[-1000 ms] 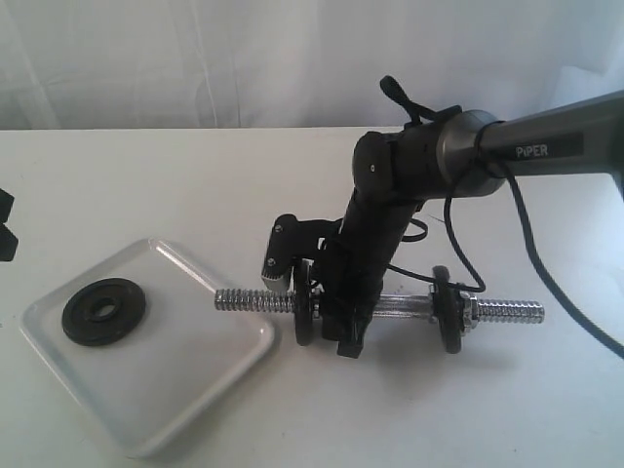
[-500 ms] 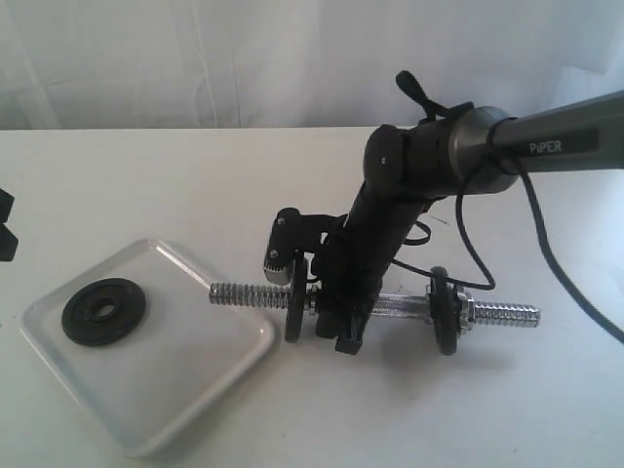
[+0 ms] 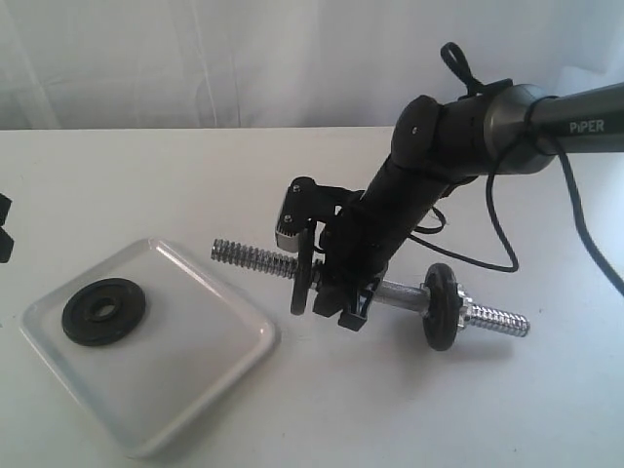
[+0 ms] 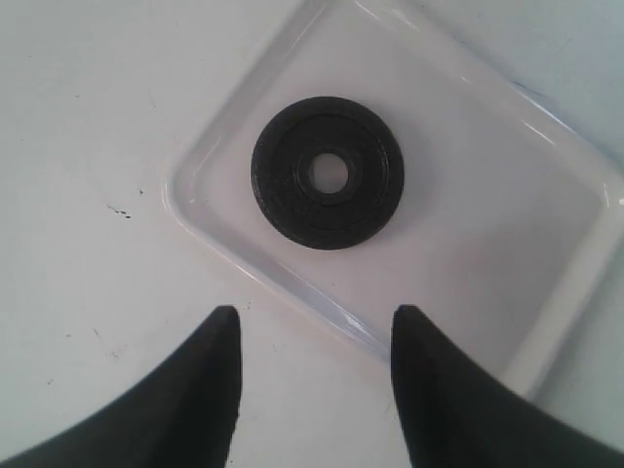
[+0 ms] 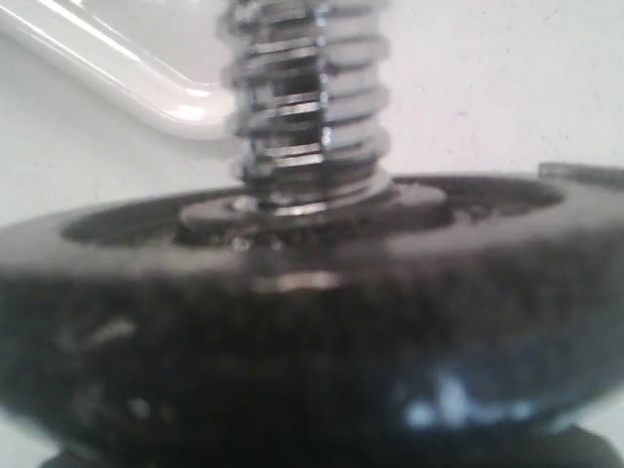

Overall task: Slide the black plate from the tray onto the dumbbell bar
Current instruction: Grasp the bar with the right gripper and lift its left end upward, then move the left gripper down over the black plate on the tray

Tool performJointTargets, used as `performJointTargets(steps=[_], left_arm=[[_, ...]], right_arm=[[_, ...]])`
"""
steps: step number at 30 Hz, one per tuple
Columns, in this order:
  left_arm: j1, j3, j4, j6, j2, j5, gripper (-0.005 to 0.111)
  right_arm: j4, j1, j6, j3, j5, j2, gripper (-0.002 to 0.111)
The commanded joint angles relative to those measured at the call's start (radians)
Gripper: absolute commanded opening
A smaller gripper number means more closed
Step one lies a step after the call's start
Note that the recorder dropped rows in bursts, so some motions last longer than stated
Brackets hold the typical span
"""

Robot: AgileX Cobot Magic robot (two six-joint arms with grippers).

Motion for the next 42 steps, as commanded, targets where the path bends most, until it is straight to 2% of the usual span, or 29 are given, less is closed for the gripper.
performJointTargets(steps=[1, 8, 11, 17, 24, 31, 38, 42], left_arm=[[-0.007, -0.006, -0.004, 0.006, -0.004, 0.008, 0.052], [-0.007, 0.018, -0.01, 0.014, 0.052, -0.034, 0.052], [-0.007, 0.033, -0.044, 0.048, 0.082, -0.087, 0.052], [-0.007, 0.033, -0.099, 0.103, 0.131, -0.098, 0.053], [-0.007, 0.033, -0.14, 0.103, 0.206, -0.148, 0.079], [-0.007, 0.033, -0.186, 0.149, 0.301, -0.213, 0.08], [-0.034, 0.031, -0.192, 0.2, 0.389, -0.25, 0.098], [-0.034, 0.031, -0.224, 0.2, 0.415, -0.281, 0.1]], right_arm=[[0.086, -0.005, -0.043, -0.018, 0.009, -0.068, 0.0], [0.093, -0.005, -0.043, -0.018, 0.009, -0.092, 0.0], [0.093, -0.005, -0.043, -0.018, 0.009, -0.092, 0.0], [0.093, -0.005, -0.043, -0.018, 0.009, -0.092, 0.0], [0.093, -0.005, -0.041, -0.018, 0.009, -0.092, 0.0], [0.093, -0.005, -0.041, -0.018, 0.009, -0.092, 0.0], [0.082, -0.005, -0.041, -0.018, 0.009, -0.092, 0.0], [0.074, -0.005, -0.041, -0.018, 0.011, -0.092, 0.0]])
